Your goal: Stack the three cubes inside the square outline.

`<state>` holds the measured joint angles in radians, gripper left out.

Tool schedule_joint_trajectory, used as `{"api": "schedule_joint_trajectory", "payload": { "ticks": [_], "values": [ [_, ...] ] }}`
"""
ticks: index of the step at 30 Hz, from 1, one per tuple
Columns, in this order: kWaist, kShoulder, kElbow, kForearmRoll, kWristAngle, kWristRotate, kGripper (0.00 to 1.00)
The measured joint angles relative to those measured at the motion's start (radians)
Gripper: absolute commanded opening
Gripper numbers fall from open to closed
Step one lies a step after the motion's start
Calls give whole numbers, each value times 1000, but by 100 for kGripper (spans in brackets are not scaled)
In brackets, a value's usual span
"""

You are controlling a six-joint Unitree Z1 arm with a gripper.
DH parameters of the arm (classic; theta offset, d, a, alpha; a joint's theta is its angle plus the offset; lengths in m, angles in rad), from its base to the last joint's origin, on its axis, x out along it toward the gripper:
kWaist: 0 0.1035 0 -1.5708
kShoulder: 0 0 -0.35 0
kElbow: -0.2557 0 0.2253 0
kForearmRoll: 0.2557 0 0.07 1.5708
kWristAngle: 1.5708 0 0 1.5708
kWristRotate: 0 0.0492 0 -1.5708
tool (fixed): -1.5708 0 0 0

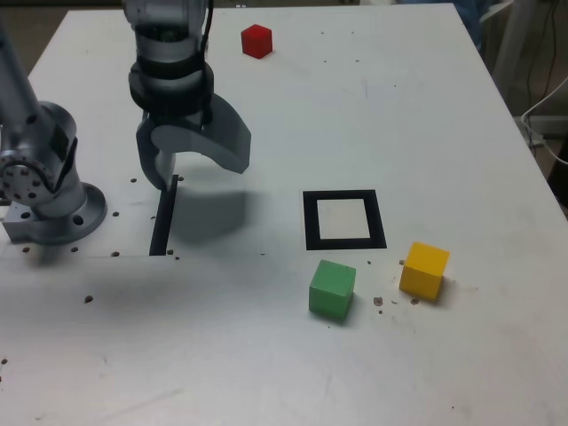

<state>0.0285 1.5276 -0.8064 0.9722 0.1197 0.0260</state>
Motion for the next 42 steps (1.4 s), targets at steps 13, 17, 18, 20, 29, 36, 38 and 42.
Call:
{"api": "schedule_joint_trajectory", "payload": {
  "ticks": [13, 17, 18, 20, 29, 36, 38, 42],
  "values": [
    [0, -3, -4, 14, 0, 2, 100],
    [0, -3, -22, 20, 2, 42, 100],
    [0, -4, -33, 26, 5, 58, 100],
    [13, -7, -57, 43, 11, 101, 100],
    [189, 27, -256, 183, 10, 315, 100],
    [338, 87, -395, 246, 10, 401, 100],
    [395, 111, -448, 261, 13, 422, 100],
    [507, 184, -518, 283, 15, 437, 100]
  ]
}}
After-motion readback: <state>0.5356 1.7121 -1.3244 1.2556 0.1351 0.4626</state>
